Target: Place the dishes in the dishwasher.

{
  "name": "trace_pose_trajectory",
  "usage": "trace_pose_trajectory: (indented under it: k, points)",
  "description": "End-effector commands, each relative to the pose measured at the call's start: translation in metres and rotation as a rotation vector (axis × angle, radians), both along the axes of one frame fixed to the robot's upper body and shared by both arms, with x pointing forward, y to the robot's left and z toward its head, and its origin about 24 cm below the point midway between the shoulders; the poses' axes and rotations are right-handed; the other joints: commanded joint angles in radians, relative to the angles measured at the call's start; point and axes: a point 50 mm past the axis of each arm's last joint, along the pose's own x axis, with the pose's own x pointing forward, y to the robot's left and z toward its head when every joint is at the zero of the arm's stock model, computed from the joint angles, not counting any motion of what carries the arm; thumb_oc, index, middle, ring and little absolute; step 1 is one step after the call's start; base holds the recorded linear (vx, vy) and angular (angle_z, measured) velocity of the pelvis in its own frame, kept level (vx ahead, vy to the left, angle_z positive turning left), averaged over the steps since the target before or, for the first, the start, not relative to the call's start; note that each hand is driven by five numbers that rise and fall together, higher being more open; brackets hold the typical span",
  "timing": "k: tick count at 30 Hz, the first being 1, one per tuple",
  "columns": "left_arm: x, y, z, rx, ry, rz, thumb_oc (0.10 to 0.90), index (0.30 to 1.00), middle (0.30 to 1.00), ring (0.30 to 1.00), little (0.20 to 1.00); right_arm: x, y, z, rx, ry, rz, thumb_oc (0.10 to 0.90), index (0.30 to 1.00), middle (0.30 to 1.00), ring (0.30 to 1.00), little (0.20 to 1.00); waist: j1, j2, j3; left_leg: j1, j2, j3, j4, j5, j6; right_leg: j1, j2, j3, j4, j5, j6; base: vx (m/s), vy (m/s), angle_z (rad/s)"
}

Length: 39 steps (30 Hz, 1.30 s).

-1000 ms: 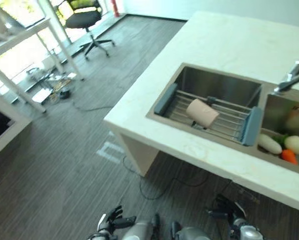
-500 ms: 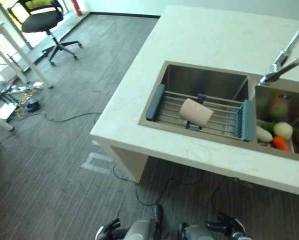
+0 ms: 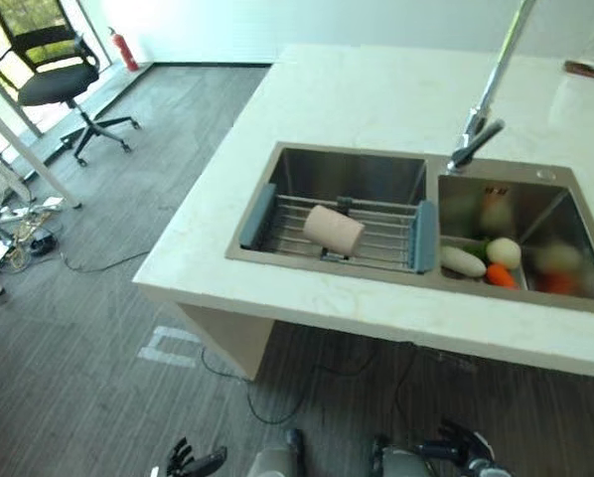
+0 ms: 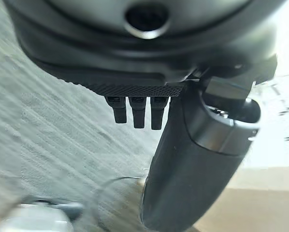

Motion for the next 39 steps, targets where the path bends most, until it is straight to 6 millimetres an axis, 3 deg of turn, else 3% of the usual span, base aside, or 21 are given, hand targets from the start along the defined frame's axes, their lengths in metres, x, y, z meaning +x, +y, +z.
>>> trace_pose_trajectory:
  k: [1,5,8,9,10,12,13,14,16,18,22,26,27,30,32,35,39]
  points:
    - [0.062,0.035,0.063,0.231,-0.447,0.079,0.800,0.900,0.900,0.900,0.900,0.001,-0.025,0.010,-0.063,-0.019,-0.013,0.800,0.900,0.900,0.900,0.900,0.003,0.034,0.008,0.022,-0.031,-0.003,0.090,-0.209,0.034,0.092,0.023,-0.031,-0.052,-0.117,0.024,0.05,0.010,-0.30]
    - [0.083,0.073,0.122,0.417,-0.667,0.138,0.800,0.900,0.900,0.900,0.900,-0.019,-0.033,0.008,-0.061,0.011,-0.069,0.800,0.900,0.900,0.900,0.900,0.004,0.049,-0.001,0.014,-0.030,-0.014,0.090,-0.208,0.033,0.094,0.021,-0.028,-0.052,-0.127,0.026,0.04,0.017,-0.13]
    - [0.083,0.133,0.207,0.763,-0.802,0.231,0.800,0.900,0.900,0.900,0.900,-0.044,-0.033,0.003,-0.060,0.050,-0.119,0.800,0.900,0.900,0.900,0.900,0.005,0.059,-0.019,0.025,-0.027,-0.012,0.090,-0.221,0.038,0.110,0.016,-0.028,-0.052,-0.141,0.033,0.10,0.045,-0.07]
    - [0.080,0.142,0.224,0.836,-0.825,0.245,0.800,0.900,0.900,0.900,0.900,-0.045,-0.033,0.003,-0.059,0.052,-0.123,0.800,0.900,0.900,0.900,0.900,0.003,0.061,-0.022,0.026,-0.027,-0.011,0.090,-0.223,0.038,0.111,0.016,-0.025,-0.052,-0.143,0.033,0.06,0.066,0.05]
    - [0.076,0.158,0.255,0.941,-0.874,0.257,0.800,0.900,0.900,0.900,0.900,-0.046,-0.033,0.003,-0.059,0.055,-0.124,0.800,0.900,0.900,0.900,0.900,0.000,0.067,-0.025,0.030,-0.027,-0.009,0.090,-0.227,0.040,0.113,0.017,-0.018,-0.052,-0.145,0.034,0.04,0.053,-0.01]
    - [0.072,0.167,0.284,1.053,-0.923,0.255,0.800,0.900,0.900,0.900,0.900,-0.046,-0.032,0.003,-0.058,0.053,-0.117,0.800,0.900,0.900,0.900,0.900,-0.004,0.069,-0.028,0.033,-0.027,-0.005,0.090,-0.230,0.041,0.115,0.018,-0.012,-0.052,-0.146,0.034,0.03,0.043,0.00]
    - [0.072,0.173,0.308,1.126,-0.952,0.247,0.800,0.900,0.900,0.900,0.900,-0.046,-0.032,0.003,-0.056,0.051,-0.114,0.800,0.900,0.900,0.900,0.900,-0.005,0.071,-0.030,0.035,-0.027,-0.004,0.090,-0.232,0.043,0.116,0.019,-0.007,-0.052,-0.147,0.034,0.00,0.000,0.00]
    - [0.072,0.173,0.319,1.165,-0.971,0.239,0.800,0.900,0.900,0.900,0.900,-0.045,-0.031,0.003,-0.053,0.050,-0.112,0.800,0.900,0.900,0.900,0.900,-0.006,0.071,-0.031,0.035,-0.028,-0.004,0.090,-0.233,0.044,0.117,0.019,-0.005,-0.052,-0.147,0.035,0.01,0.014,-0.04]
    - [0.072,0.173,0.319,1.165,-0.971,0.239,0.800,0.900,0.900,0.900,0.900,-0.045,-0.031,0.003,-0.053,0.050,-0.112,0.800,0.900,0.900,0.900,0.900,-0.006,0.071,-0.031,0.035,-0.028,-0.004,0.090,-0.233,0.044,0.117,0.019,-0.005,-0.052,-0.147,0.035,0.01,0.009,-0.06]
    - [0.080,0.159,0.405,1.402,-1.135,0.064,0.800,0.900,0.900,0.900,0.900,-0.037,-0.027,0.003,-0.039,0.041,-0.088,0.800,0.900,0.900,0.900,0.900,-0.012,0.078,-0.040,0.042,-0.032,0.006,0.090,-0.240,0.048,0.119,0.020,0.007,-0.052,-0.145,0.043,0.02,0.017,-0.07]
    - [0.098,0.125,0.455,1.423,-1.273,-0.232,0.800,0.900,0.900,0.900,0.900,-0.035,-0.028,0.003,-0.030,0.049,-0.098,0.800,0.900,0.900,0.900,0.900,-0.024,0.083,-0.047,0.049,-0.035,0.016,0.090,-0.247,0.050,0.120,0.021,0.020,-0.052,-0.141,0.053,0.01,0.000,-0.03]
    - [0.100,0.122,0.458,1.414,-1.285,-0.263,0.800,0.900,0.900,0.900,0.900,-0.036,-0.028,0.003,-0.027,0.049,-0.103,0.800,0.900,0.900,0.900,0.900,-0.019,0.083,-0.048,0.050,-0.035,0.017,0.090,-0.248,0.050,0.120,0.021,0.022,-0.052,-0.141,0.054,0.01,-0.005,-0.18]
    - [0.120,0.089,0.472,1.407,-1.294,-0.513,0.800,0.900,0.900,0.900,0.900,-0.036,-0.030,0.003,-0.018,0.059,-0.096,0.800,0.900,0.900,0.900,0.900,-0.032,0.085,-0.051,0.055,-0.036,0.026,0.090,-0.252,0.053,0.120,0.022,0.033,-0.052,-0.139,0.061,0.02,-0.016,-0.12]
    - [0.123,0.084,0.472,1.401,-1.289,-0.556,0.800,0.900,0.900,0.900,0.900,-0.036,-0.030,0.003,-0.017,0.061,-0.096,0.800,0.900,0.900,0.900,0.900,-0.034,0.086,-0.051,0.056,-0.036,0.027,0.090,-0.253,0.053,0.120,0.022,0.034,-0.052,-0.138,0.062,0.02,-0.021,-0.16]
    - [0.182,0.024,0.464,1.349,-0.971,-1.033,0.800,0.900,0.900,0.900,0.900,-0.035,-0.038,0.006,-0.009,0.082,-0.083,0.800,0.900,0.900,0.900,0.900,-0.111,0.100,-0.049,0.060,-0.030,0.064,0.090,-0.252,0.053,0.101,0.028,0.073,-0.052,-0.120,0.080,0.05,-0.061,-0.02]
    - [0.208,0.008,0.457,1.361,-0.812,-1.138,0.800,0.900,0.900,0.900,0.900,-0.037,-0.039,0.006,-0.003,0.084,-0.095,0.800,0.900,0.900,0.900,0.900,-0.120,0.102,-0.046,0.055,-0.030,0.080,0.090,-0.248,0.051,0.083,0.031,0.101,-0.052,-0.109,0.087,0.02,-0.002,-0.29]
    - [0.227,0.008,0.444,1.339,-0.621,-1.222,0.800,0.900,0.900,0.900,0.900,-0.035,-0.044,0.009,-0.009,0.068,-0.101,0.800,0.900,0.900,0.900,0.900,-0.146,0.115,-0.032,0.036,-0.037,0.091,0.090,-0.239,0.048,0.053,0.027,0.127,-0.052,-0.091,0.096,-0.01,0.038,-0.52]
